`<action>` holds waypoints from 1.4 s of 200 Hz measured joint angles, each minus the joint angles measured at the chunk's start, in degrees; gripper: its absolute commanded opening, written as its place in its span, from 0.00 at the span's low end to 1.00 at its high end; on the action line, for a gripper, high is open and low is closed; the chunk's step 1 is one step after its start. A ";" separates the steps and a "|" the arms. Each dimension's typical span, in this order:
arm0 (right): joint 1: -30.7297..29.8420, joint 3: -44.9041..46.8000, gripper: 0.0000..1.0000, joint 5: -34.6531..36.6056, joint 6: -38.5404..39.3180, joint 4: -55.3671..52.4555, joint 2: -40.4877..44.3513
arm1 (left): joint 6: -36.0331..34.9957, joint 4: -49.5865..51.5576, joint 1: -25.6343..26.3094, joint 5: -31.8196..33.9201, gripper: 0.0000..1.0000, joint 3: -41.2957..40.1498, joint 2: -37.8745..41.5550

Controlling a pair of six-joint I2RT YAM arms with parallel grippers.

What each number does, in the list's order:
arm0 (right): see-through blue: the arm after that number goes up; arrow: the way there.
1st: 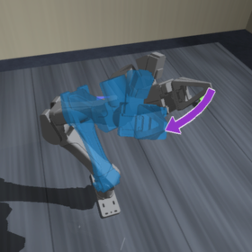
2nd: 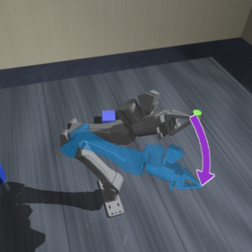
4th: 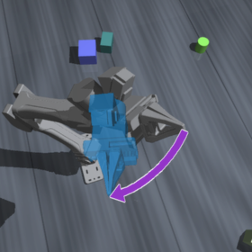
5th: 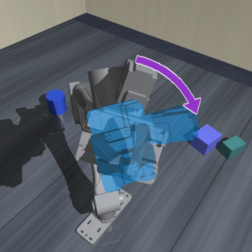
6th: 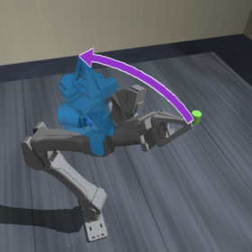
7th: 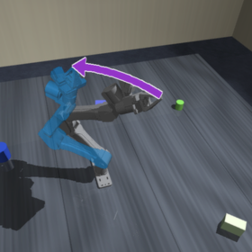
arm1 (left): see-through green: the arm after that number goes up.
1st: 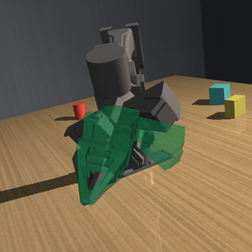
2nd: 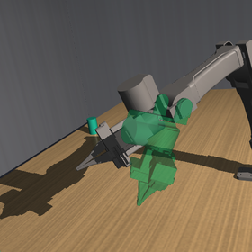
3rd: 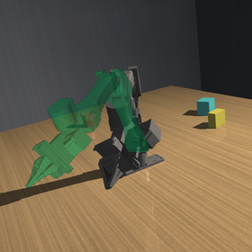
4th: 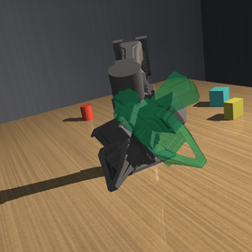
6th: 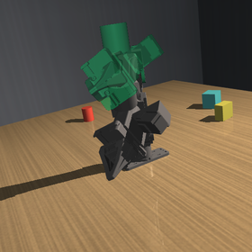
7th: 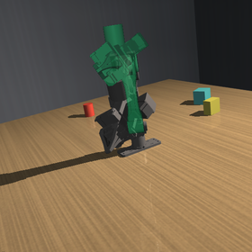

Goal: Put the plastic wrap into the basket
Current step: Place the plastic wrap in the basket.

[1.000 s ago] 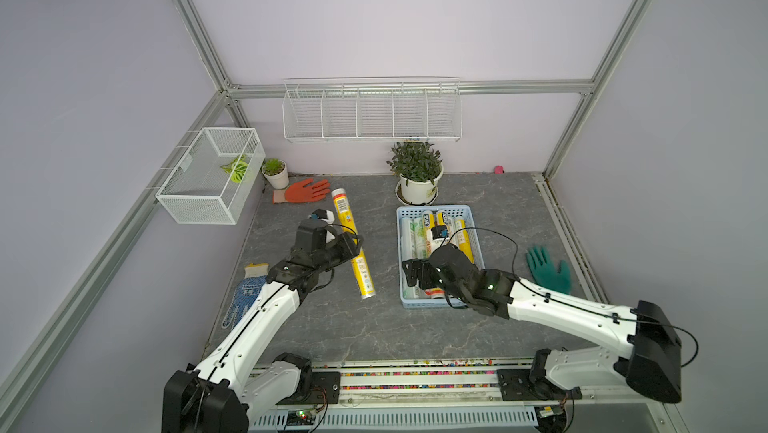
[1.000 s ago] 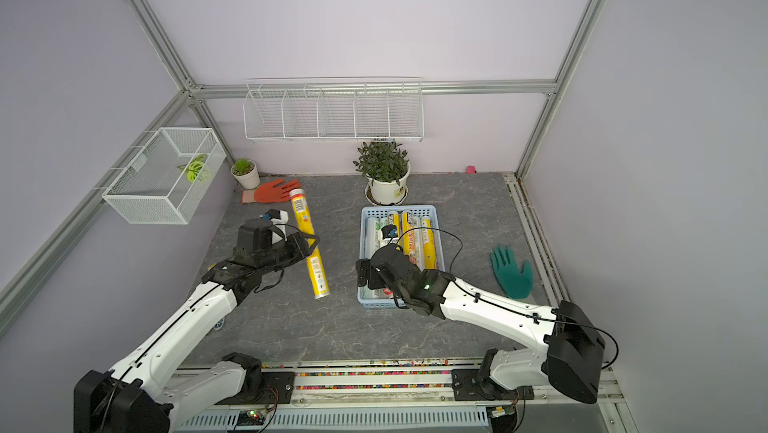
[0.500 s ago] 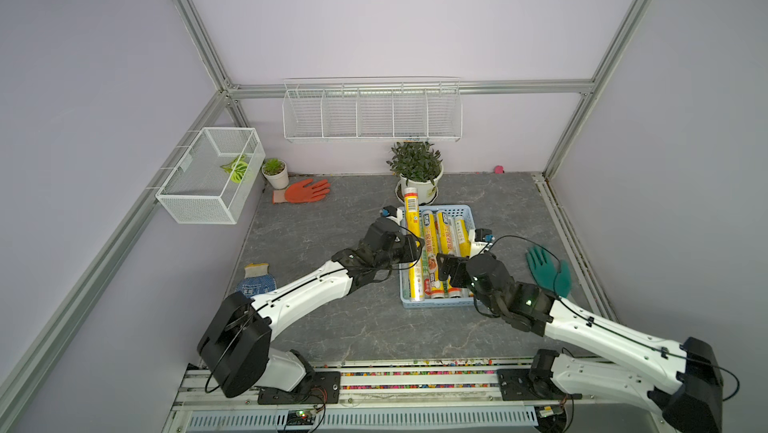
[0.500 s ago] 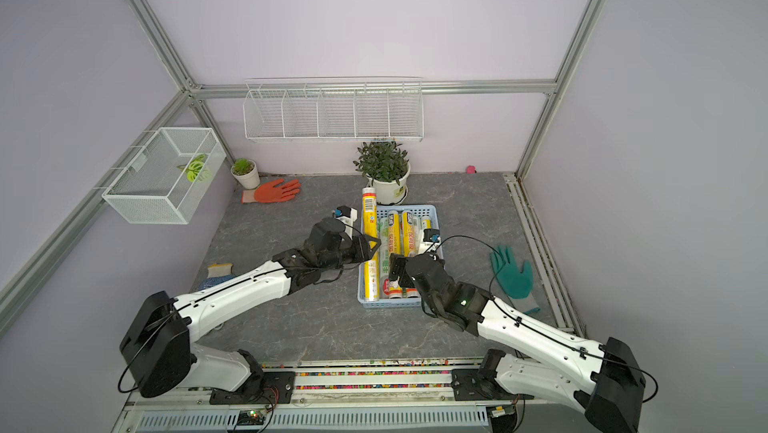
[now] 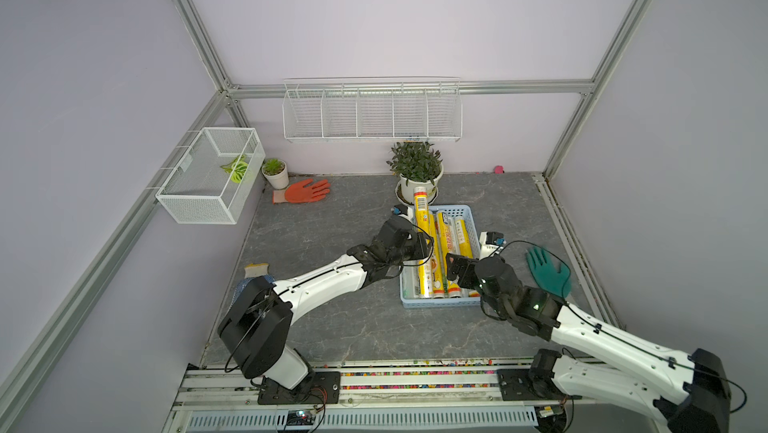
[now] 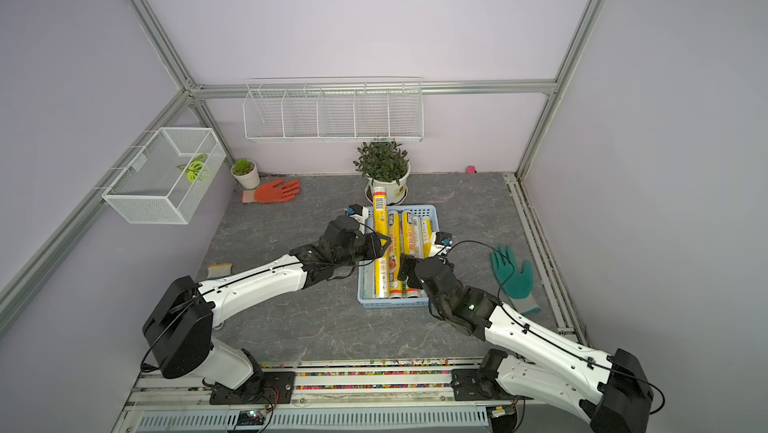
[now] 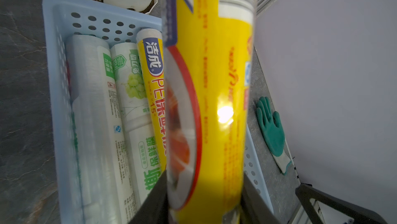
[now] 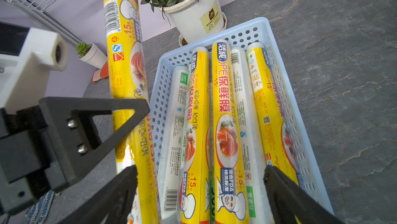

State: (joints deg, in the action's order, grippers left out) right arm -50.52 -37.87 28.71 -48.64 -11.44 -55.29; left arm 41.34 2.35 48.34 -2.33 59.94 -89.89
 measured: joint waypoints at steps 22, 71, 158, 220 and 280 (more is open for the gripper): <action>0.15 -0.02 0.97 -0.52 -0.02 -0.02 -1.11 | -0.09 3.43 0.00 0.70 0.14 3.32 -2.56; 0.79 0.00 0.97 -2.23 -0.02 -0.09 -2.38 | 0.11 9.25 0.00 2.03 0.15 7.13 -6.32; 1.42 1.01 0.97 -2.86 -0.46 -0.33 -0.63 | 3.08 19.89 -0.11 5.84 0.19 13.66 -12.81; 1.64 0.96 0.97 -3.10 -0.63 -0.33 -1.81 | 2.01 32.44 -0.22 8.72 0.27 24.00 -18.25; 1.70 -0.26 0.97 -3.76 -0.68 -1.03 -3.48 | 1.95 36.39 -0.24 8.72 0.38 25.33 -21.27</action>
State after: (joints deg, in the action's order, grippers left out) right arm -48.82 -38.13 24.95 -49.32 -12.47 -58.76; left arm 43.29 38.74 48.10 6.39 85.27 -111.15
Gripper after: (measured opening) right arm 0.971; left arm 0.438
